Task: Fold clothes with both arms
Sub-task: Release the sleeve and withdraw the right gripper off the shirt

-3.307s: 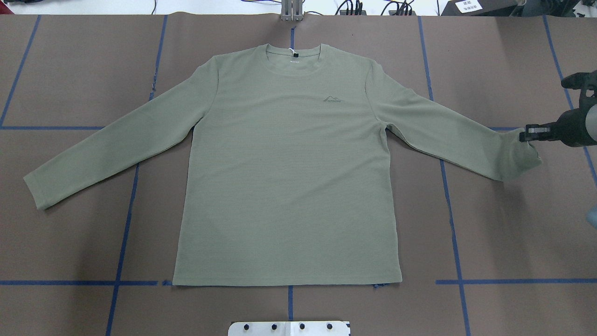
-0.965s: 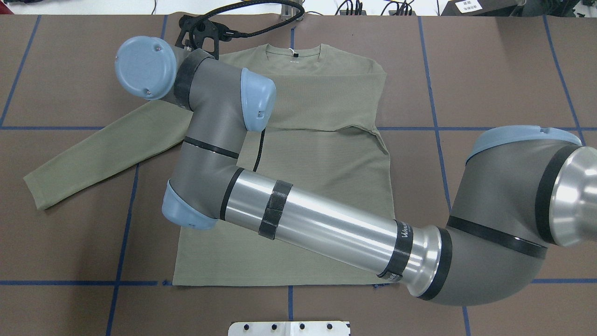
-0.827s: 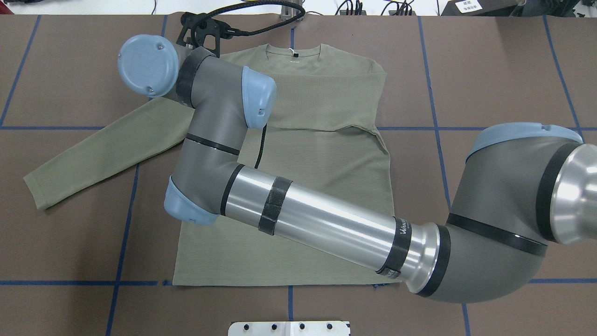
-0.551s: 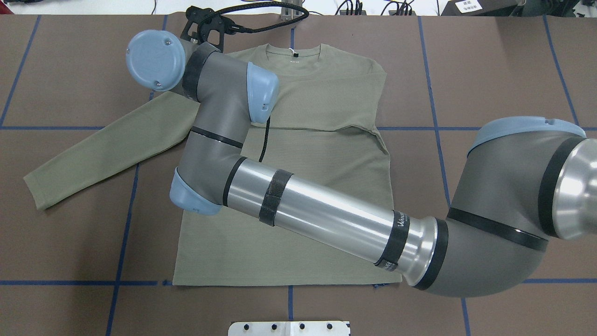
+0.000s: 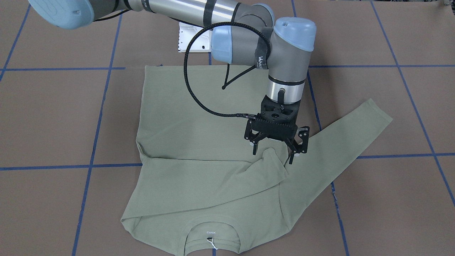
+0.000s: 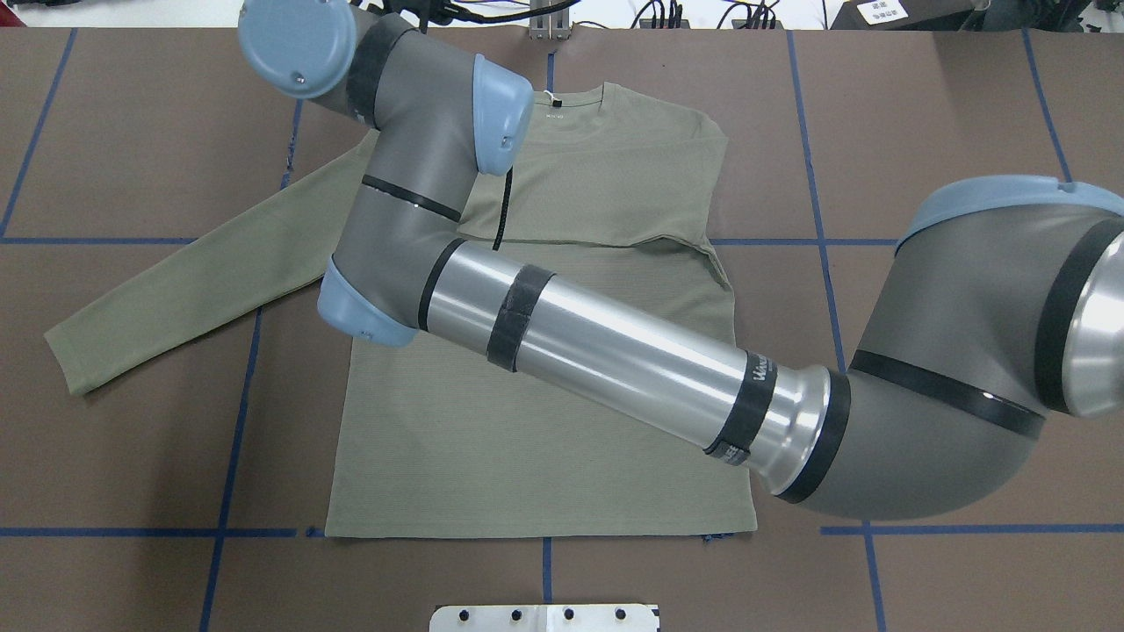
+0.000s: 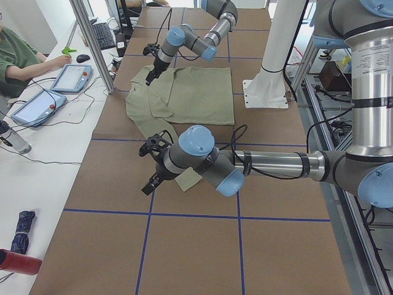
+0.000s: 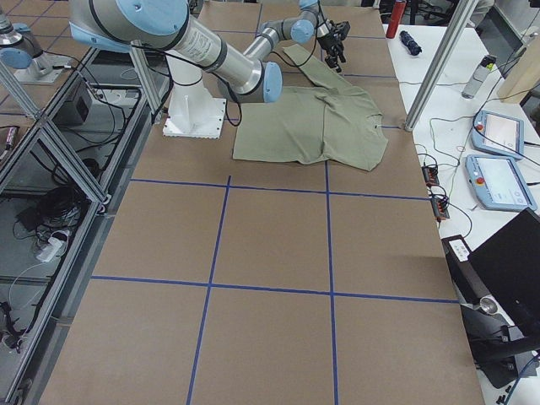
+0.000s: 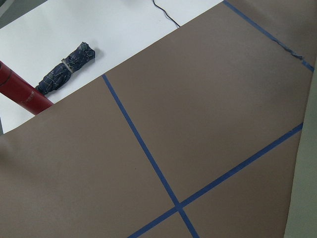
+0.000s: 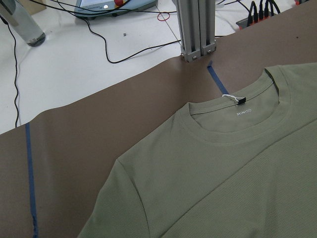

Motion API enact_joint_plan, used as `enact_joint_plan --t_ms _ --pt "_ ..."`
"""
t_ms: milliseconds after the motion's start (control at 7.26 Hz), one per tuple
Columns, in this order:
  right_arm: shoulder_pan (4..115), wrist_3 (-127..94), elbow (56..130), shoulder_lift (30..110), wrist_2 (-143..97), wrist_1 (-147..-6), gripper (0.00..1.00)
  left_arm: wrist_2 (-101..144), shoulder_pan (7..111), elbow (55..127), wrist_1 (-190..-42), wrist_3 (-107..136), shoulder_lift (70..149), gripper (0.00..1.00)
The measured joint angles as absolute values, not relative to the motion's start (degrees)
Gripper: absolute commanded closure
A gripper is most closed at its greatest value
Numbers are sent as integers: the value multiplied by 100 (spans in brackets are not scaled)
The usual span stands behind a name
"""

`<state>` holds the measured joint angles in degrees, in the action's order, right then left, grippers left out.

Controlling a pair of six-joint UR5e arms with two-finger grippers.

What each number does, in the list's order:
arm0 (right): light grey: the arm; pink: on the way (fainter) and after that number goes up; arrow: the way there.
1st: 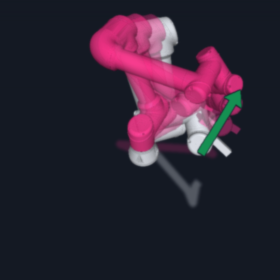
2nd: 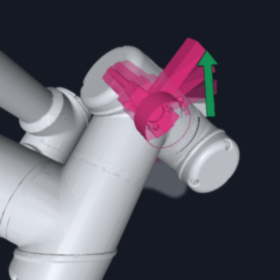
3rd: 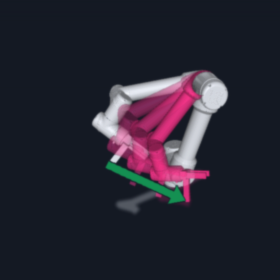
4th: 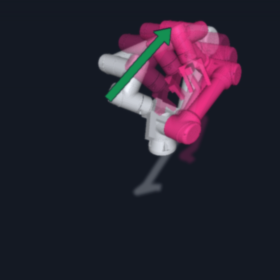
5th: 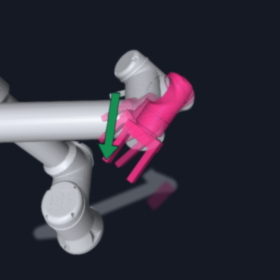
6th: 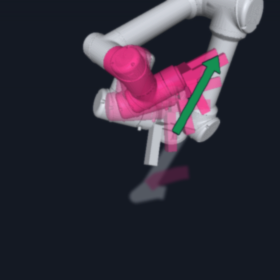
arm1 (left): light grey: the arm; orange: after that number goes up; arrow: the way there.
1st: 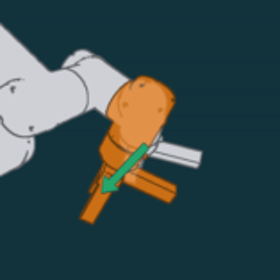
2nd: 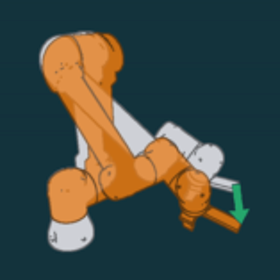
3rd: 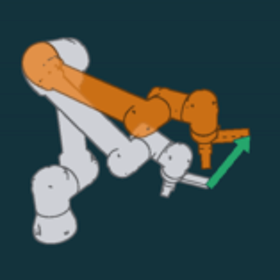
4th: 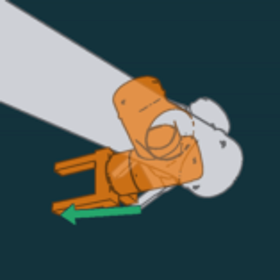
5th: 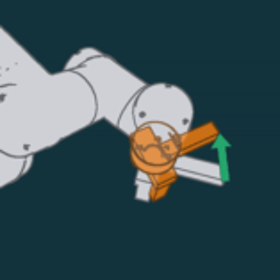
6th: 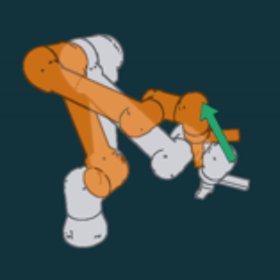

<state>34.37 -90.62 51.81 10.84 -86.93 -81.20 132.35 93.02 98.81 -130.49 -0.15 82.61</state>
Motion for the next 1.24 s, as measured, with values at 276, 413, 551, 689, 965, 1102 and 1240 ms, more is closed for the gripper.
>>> enact_joint_plan --t_ms 276,413,551,689,965,1102,1240 --pt "4034 -8246 5790 1366 -9814 -8952 1 13282 9224 9858 -13806 574 8185 0" --pt "4379 -7635 6462 1831 -10309 -9338 1 13439 8982 9857 -14193 656 8088 0" --pt "4743 -6951 7147 2438 -10703 -9520 1 13573 8664 9861 -14372 728 8053 0" --pt "5155 -6134 7733 3073 -11111 -9586 1 13584 8402 9861 -14433 849 8030 0" --pt "6219 -4175 8733 4492 -12212 -9621 0 13171 7879 9867 -14465 1113 7942 0" --pt "6770 -3257 9086 5174 -12692 -9626 0 12948 7528 9872 -14510 1237 7867 0" --pt "7267 -2418 9349 5833 -13022 -9621 0 12712 7115 9875 -14682 1447 7769 0"
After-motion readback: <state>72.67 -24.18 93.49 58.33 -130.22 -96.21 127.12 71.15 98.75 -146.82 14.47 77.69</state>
